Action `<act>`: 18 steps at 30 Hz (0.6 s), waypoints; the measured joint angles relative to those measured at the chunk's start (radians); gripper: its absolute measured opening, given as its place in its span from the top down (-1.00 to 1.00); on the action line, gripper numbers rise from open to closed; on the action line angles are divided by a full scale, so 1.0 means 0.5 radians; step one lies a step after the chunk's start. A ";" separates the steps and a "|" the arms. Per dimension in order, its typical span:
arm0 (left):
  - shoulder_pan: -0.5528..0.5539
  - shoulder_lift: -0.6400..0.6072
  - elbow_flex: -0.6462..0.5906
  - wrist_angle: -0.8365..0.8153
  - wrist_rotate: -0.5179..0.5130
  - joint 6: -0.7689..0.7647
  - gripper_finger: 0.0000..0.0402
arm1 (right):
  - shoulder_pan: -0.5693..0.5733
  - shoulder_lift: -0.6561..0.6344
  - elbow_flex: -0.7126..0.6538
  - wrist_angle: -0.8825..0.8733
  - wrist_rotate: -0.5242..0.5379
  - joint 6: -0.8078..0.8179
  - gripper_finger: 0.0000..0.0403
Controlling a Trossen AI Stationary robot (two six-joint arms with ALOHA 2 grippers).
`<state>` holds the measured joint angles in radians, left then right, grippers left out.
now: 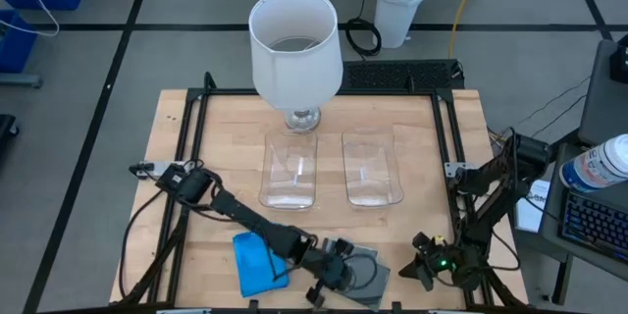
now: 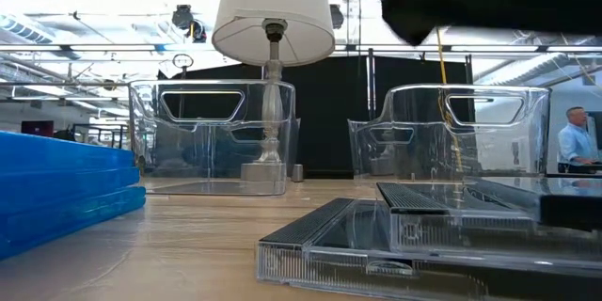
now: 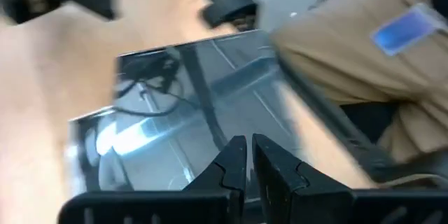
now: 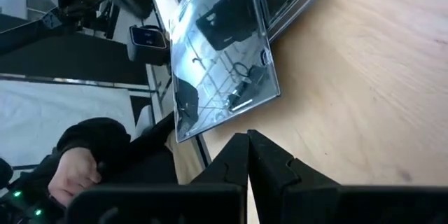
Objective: Pick & place jewel cases by type
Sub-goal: Put the black CD case into the right transparent bin
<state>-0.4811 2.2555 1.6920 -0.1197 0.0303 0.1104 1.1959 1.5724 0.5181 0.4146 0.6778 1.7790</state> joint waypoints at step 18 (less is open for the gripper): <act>0.123 0.121 0.001 -0.074 -0.001 -0.068 0.83 | 0.007 0.010 0.002 -0.016 -0.003 -0.017 1.00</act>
<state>-0.4198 2.3161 1.6924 -0.1566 0.0298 0.0766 1.1995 1.5772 0.5190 0.4068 0.6762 1.7703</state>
